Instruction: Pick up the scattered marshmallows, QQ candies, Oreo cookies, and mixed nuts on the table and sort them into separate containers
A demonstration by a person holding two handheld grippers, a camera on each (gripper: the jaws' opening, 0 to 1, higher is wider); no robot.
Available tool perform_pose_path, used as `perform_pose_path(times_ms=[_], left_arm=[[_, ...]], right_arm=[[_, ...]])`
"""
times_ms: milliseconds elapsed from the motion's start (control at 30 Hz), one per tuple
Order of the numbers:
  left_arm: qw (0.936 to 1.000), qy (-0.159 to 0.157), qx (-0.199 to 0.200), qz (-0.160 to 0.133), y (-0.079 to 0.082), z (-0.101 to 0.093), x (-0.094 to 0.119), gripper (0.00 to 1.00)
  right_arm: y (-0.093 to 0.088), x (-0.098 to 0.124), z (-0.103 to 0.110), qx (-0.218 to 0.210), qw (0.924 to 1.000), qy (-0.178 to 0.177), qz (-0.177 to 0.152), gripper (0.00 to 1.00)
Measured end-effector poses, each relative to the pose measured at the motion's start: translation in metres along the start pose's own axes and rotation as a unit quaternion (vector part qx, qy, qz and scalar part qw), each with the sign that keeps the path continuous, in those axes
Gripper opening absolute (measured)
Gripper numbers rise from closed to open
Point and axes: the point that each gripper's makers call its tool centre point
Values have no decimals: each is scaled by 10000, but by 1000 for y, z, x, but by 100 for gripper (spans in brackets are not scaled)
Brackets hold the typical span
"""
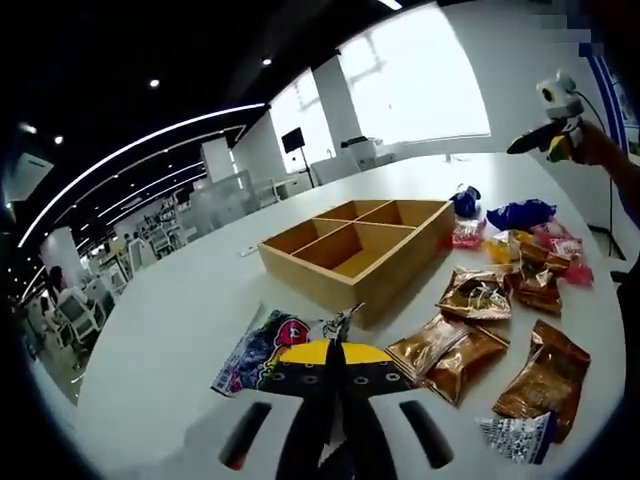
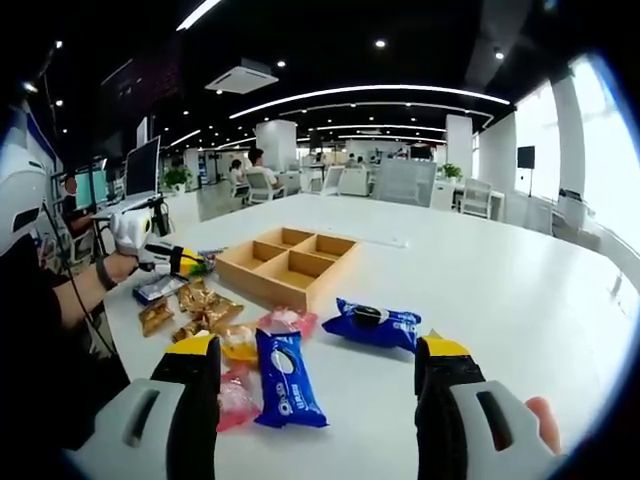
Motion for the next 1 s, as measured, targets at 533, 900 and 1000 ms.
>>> perform_pose_path(times_ms=[533, 900, 1000], left_arm=[[9992, 170, -281, -209, 26, 16, 5, 6], [9982, 301, -414, -303, 38, 28, 7, 6], [9980, 316, -437, -317, 40, 29, 7, 6]], right_arm=[[3, 1, -1, 42, 10000, -57, -2, 75], [3, 2, -2, 40, 10000, -70, -3, 75], [3, 3, -1, 40, 10000, -67, -1, 75]])
Point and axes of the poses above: the point that each gripper's makers call its tool centre point, and the gripper's own axes: x roughly backward along the fingers, z roughly to its left, y roughly out of its top, and after that the axes turned 6 degrees about -z, right-handed
